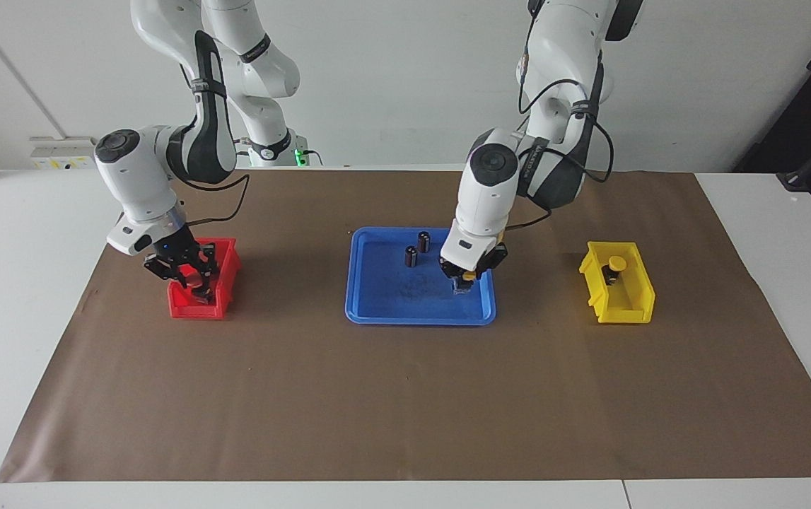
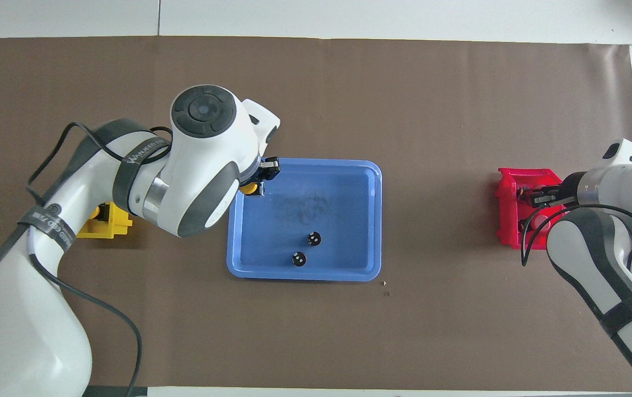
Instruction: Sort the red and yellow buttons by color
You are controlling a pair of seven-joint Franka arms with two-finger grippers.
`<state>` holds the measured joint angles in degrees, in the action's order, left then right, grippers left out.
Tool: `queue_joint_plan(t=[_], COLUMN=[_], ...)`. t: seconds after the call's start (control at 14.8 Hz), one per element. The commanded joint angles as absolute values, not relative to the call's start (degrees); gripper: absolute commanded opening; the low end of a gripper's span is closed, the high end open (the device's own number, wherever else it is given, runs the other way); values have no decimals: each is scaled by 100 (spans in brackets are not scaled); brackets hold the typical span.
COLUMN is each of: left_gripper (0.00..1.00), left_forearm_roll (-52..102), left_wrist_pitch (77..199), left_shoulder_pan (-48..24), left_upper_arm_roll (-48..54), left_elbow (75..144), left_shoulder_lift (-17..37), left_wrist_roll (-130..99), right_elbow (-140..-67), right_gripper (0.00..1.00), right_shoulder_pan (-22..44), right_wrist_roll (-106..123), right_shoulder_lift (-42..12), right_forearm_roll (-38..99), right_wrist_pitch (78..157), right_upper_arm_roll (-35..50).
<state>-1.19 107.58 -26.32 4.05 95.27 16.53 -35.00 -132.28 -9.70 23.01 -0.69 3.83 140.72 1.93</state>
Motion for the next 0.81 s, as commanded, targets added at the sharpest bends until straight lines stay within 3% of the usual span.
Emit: queue_joint_plan(t=[0.0,0.07,0.27,0.54,0.75], left_gripper=[1,1,2,2,2], left_forearm_roll=[-105,-123,-141,-404,-413], left_wrist_pitch=[10258,10222,10230,11159,11461], left_shoulder_pan=[-1691,-1313,-442,-123,44], left_upper_arm_roll=[422,422,422,387,387], left_elbow=[9545,9536,9580,10561,10775], left_shoulder_lift=[1161,1082,1011,660,642], left_wrist_roll=[-2307,-1868,-1118,-879,-616], right_elbow=[-13071,-12713,-11911,-11155,-10278], right_gripper=[91,98,99,99,99], right_shoulder_pan=[-1107,-1125,-1108,-1055,-1081], right_wrist_roll=[2522,2514,2295,1470,1099], right_shoulder_lift=[0,-26,131,658,703], right_forearm_roll=[527,536,527,413,326], right_wrist_pitch=[13731,13189,11904,10323,9188], right_upper_arm_roll=[255,255,237,229,220])
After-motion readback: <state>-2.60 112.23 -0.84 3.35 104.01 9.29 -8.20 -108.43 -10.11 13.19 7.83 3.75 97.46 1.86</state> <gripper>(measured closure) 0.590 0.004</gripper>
